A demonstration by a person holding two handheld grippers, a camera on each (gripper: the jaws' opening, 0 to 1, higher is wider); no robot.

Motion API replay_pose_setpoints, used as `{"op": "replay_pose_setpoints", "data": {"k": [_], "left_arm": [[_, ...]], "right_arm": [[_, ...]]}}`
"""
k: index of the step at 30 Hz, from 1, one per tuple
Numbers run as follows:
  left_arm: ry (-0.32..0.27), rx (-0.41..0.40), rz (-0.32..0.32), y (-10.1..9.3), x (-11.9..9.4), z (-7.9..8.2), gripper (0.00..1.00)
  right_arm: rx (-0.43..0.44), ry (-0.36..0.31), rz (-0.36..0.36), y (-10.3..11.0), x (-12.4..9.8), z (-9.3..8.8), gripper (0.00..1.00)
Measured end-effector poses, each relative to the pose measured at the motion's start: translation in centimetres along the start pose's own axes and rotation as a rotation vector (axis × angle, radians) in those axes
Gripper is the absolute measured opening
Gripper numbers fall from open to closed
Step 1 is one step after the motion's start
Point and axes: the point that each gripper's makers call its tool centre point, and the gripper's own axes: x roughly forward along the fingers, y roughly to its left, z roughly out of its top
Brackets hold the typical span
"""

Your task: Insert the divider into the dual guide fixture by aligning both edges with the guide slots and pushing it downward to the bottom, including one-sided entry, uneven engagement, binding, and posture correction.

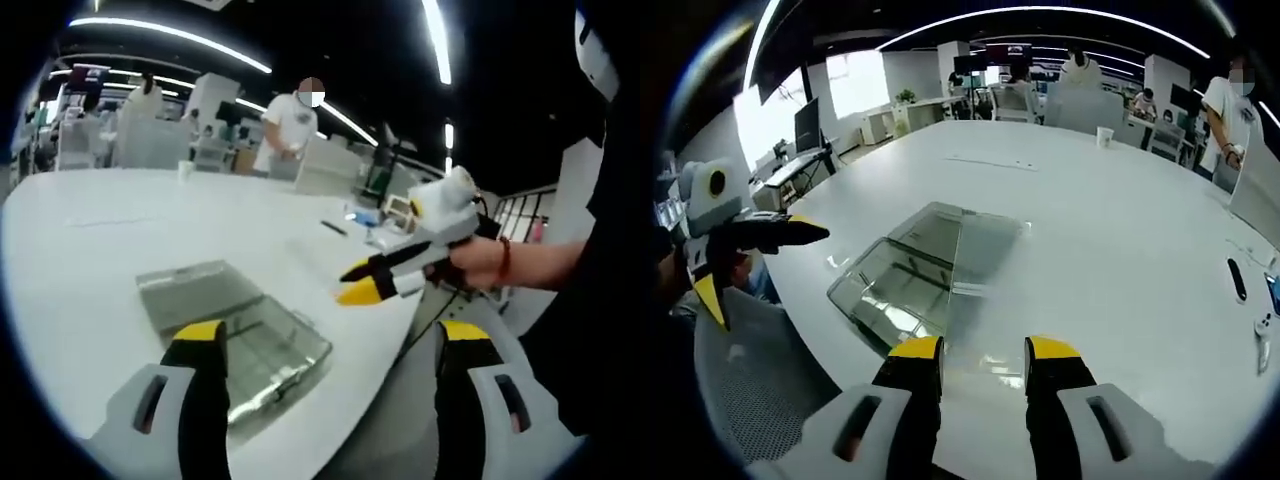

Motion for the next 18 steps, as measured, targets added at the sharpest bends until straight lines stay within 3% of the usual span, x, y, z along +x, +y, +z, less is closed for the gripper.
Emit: {"op": "replay_pose_setpoints", "data": {"k": [7,9,18], "left_arm": [[-0.031,-0.045,0.008,0.2,0.3,0.6,0.80],[-0.032,-0.048,0.014,0.3,0.3,0.6,0.80],[-0.068,-0.101,0.020,0.3,0.4,1.4,0.77]], "right_arm": [[-0.013,-0.033,0.031,1.4,-0.2,0.8,0.28],[-0.045,-0.072,0.056,1.9,-0.2,1.5,0.28],[-0.066,-0.079,0.079,3.2,-0.3,1.9,0.28]]}}
